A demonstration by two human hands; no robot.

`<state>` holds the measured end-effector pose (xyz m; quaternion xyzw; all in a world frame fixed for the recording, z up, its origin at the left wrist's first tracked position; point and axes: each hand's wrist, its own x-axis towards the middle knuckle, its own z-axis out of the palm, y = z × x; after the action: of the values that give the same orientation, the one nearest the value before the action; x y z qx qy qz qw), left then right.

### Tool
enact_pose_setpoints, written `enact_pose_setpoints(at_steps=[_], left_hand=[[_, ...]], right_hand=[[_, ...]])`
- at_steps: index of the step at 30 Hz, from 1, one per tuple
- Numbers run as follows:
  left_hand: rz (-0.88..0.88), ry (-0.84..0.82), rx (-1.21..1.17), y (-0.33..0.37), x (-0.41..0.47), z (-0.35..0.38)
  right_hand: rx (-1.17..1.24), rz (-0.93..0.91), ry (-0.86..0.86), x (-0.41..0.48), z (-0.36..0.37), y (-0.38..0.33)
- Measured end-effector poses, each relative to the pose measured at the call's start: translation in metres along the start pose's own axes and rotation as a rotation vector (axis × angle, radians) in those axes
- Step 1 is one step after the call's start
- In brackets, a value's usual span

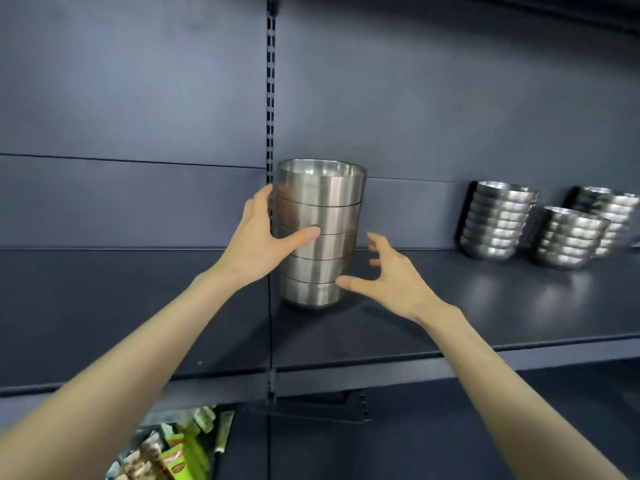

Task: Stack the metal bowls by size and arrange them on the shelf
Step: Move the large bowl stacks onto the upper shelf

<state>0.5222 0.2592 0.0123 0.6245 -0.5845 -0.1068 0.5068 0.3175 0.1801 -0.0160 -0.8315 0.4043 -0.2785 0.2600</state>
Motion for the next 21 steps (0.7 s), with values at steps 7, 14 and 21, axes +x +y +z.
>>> enact_pose_setpoints(at_steps=[7,14,21], left_hand=[[-0.070,0.049,-0.231,-0.006,0.014,0.030],[-0.071,0.057,-0.265,-0.014,0.018,0.037],[-0.090,0.125,-0.224,-0.010,0.015,0.039]], right_hand=[[0.261,-0.040,-0.162,0.034,0.014,0.026],[0.388,-0.065,-0.266,0.056,0.029,0.040],[0.452,-0.062,-0.201,0.060,0.033,0.045]])
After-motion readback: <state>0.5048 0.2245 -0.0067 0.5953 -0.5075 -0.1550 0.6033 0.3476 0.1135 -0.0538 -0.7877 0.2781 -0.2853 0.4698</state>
